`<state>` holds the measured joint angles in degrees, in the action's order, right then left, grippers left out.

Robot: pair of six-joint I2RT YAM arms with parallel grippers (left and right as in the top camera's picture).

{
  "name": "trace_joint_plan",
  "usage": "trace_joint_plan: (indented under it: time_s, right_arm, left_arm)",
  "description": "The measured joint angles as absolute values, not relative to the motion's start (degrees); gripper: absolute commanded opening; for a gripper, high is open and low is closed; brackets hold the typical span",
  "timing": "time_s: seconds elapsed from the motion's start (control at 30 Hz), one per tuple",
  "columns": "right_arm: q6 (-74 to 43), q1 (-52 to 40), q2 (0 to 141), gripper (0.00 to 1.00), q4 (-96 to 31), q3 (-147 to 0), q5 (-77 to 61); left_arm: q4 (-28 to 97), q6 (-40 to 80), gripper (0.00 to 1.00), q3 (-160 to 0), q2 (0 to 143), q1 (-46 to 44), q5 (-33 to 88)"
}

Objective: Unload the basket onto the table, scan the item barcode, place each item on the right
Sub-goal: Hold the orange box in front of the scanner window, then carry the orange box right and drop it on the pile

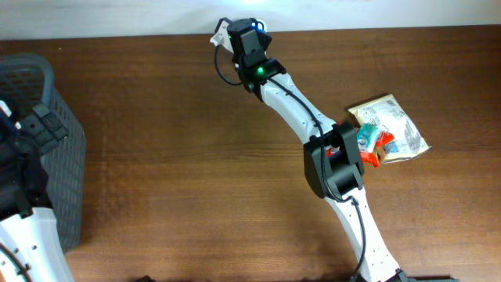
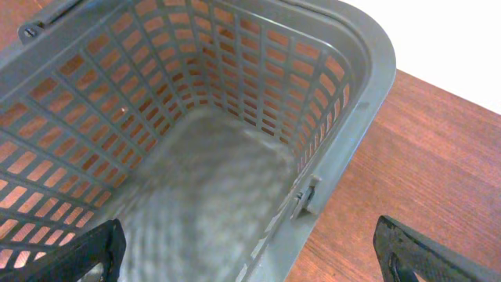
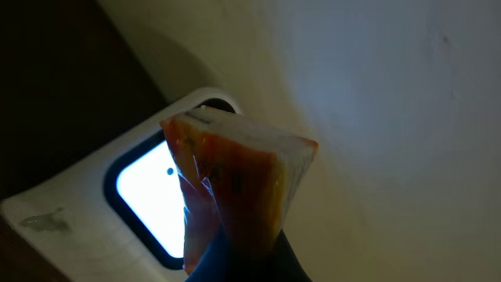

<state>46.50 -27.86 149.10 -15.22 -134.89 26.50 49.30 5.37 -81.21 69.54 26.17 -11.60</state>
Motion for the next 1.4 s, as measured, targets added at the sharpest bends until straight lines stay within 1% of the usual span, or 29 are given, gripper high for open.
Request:
trace_joint_plan:
  time_s: [0.13,0.2,0.27,0.3,0.33,0.37,0.4,0.43,0.5,0.53,0.63,0.73,0.77,0.8,0.83,0.87,0.9,0.93,1.03,1.1,1.27,1.37,1.4]
  right_arm:
    - [40.69,-27.97,144.79,0.04,-20.56,-134.89,25.45]
    - [35.55,-27.94,140.40,0.04,-26.65,-134.89,24.77]
    - [26.41,-27.94,134.80,0.04,-36.97,-135.02,23.35]
    - [20.18,-27.94,131.35,0.07,-44.86,-134.98,22.83]
    - [15.33,-27.81,129.38,0.07,-49.23,-135.09,22.33]
    - [9.28,-27.77,126.76,0.04,-56.01,-135.31,21.96]
    - [4.36,-27.66,124.77,0.04,-62.00,-135.37,21.71]
    - [-3.18,-27.44,122.93,0.04,-67.05,-135.50,21.71]
    - [-10.94,-26.06,119.31,0.04,-79.29,-136.35,21.12]
    - [-16.38,-24.71,118.74,0.05,-87.55,-136.25,21.08]
    - [-24.03,-21.26,119.68,0.05,-92.05,-133.51,20.86]
    - [-28.08,-18.31,121.60,0.05,-88.73,-126.15,20.69]
    - [-28.75,-17.47,121.99,0.06,-85.27,-122.37,20.43]
    - [-29.47,-16.45,122.50,0.19,-80.79,-117.84,19.84]
    - [-29.80,-15.53,123.13,0.37,-76.60,-113.80,19.09]
    - [-29.67,-14.92,123.63,0.57,-73.14,-111.02,18.50]
    - [-29.56,-14.22,123.83,0.67,-69.30,-108.09,17.82]
    - [-29.39,-13.43,123.96,0.74,-65.98,-105.30,16.95]
    - [-28.45,-11.62,123.98,0.79,-64.42,-101.95,15.68]
    - [-28.23,-10.96,123.98,0.80,-64.66,-101.86,15.07]
    - [-23.27,-10.13,123.24,0.80,-69.89,-104.20,9.19]
    - [-19.57,-10.15,119.24,0.81,-75.09,-108.55,3.16]
    - [-18.85,-10.15,116.53,0.99,-77.08,-110.43,1.52]
  left_arm:
    - [49.30,5.37,0.99,-81.21,69.54,26.17,-11.62]
    - [49.34,5.37,0.99,-81.21,69.54,26.17,-11.60]
    - [49.28,5.37,0.99,-81.21,69.54,26.17,-11.62]
    - [49.34,5.37,0.99,-81.21,69.54,26.17,-11.60]
    - [49.28,5.37,0.99,-81.21,69.54,26.17,-11.60]
    - [49.39,5.37,0.99,-81.21,69.54,26.17,-11.62]
    - [49.30,5.37,0.99,-81.21,69.54,26.17,-11.60]
    - [49.34,5.37,0.99,-81.21,69.54,26.17,-11.60]
    - [49.45,5.37,0.99,-81.21,69.54,26.17,-11.60]
    - [49.25,5.37,0.99,-81.21,69.54,26.17,-11.60]
    - [49.28,5.37,0.99,-81.21,69.60,26.17,-11.60]
    - [49.28,5.37,0.99,-81.21,69.60,26.17,-11.62]
    - [49.30,5.37,0.99,-81.21,69.60,26.17,-11.62]
    - [49.36,5.37,0.99,-81.21,69.60,26.17,-11.62]
    - [49.30,5.37,0.99,-81.21,69.60,26.17,-11.62]
    - [49.30,5.37,0.99,-81.21,69.60,26.17,-11.60]
    - [49.32,5.37,0.99,-81.21,69.60,26.17,-11.60]
    - [49.30,5.37,0.99,-81.21,69.60,26.17,-11.60]
    - [49.32,5.37,0.99,-81.21,69.60,26.17,-11.60]
    - [49.32,5.37,0.99,-81.21,69.60,26.17,-11.60]
    - [49.32,5.37,0.99,-81.21,69.60,26.17,-11.60]
    - [49.32,5.37,0.99,-81.21,69.60,26.17,-11.60]
    - [49.30,5.37,0.99,-81.21,69.60,26.17,-11.60]
